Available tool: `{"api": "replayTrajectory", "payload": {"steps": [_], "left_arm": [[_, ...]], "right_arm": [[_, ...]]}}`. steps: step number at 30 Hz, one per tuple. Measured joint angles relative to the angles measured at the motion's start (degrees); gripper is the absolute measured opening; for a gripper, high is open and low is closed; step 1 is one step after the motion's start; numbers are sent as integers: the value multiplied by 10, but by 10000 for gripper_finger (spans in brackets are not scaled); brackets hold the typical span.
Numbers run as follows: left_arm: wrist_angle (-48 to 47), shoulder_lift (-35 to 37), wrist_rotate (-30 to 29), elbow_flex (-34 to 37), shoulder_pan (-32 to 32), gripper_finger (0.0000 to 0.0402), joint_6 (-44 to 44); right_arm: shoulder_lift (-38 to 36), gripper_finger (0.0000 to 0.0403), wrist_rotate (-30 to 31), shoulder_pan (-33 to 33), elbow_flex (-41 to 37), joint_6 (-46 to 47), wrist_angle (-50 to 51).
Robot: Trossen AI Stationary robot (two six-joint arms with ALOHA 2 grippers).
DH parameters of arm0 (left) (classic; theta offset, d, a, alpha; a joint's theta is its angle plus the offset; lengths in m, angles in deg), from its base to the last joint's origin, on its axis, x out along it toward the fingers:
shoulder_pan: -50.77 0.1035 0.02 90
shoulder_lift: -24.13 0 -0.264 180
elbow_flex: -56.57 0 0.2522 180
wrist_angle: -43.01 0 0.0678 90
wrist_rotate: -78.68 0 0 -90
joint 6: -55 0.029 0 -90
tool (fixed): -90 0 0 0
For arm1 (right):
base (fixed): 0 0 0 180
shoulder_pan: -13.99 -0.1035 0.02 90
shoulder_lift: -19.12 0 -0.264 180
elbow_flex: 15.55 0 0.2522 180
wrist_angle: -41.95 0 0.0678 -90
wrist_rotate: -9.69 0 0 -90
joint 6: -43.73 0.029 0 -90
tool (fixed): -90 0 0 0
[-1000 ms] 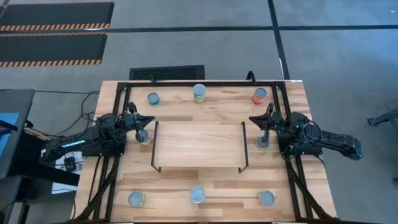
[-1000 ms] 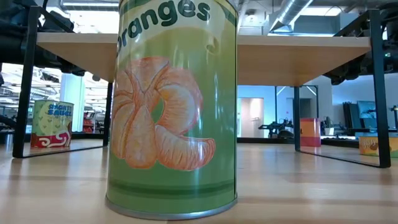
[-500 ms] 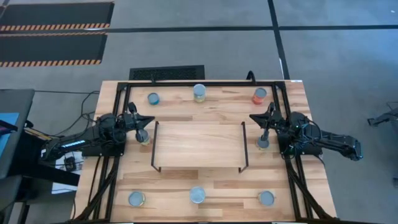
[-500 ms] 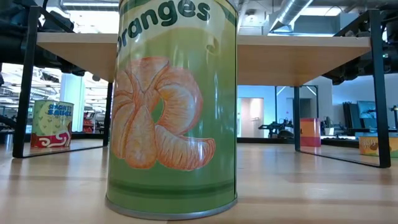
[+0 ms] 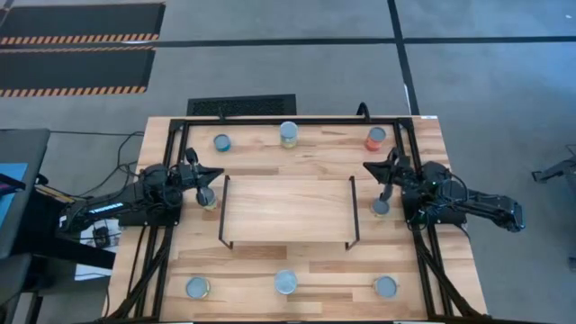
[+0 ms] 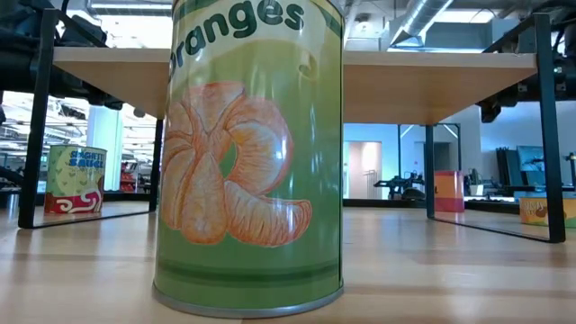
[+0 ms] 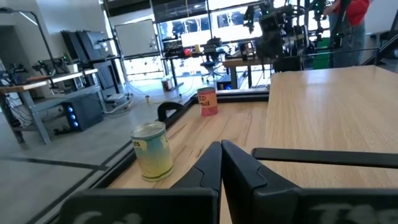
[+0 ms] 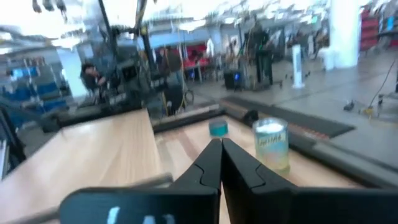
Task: Pick and place cans onto a shelf
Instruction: Put the canned carrots on the shelf
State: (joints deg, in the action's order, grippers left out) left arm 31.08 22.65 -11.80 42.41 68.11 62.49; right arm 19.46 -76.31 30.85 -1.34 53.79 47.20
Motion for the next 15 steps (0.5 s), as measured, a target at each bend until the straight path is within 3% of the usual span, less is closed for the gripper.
{"api": "replayTrajectory", "payload": {"steps": [8, 15], "left_arm": [[2, 0, 3, 0, 0, 0, -100], [11, 0, -6, 0, 0, 0, -87]], "right_arm": [[0, 7, 8, 11, 1, -33, -86], [53, 4, 7, -9, 29, -107, -131]]}}
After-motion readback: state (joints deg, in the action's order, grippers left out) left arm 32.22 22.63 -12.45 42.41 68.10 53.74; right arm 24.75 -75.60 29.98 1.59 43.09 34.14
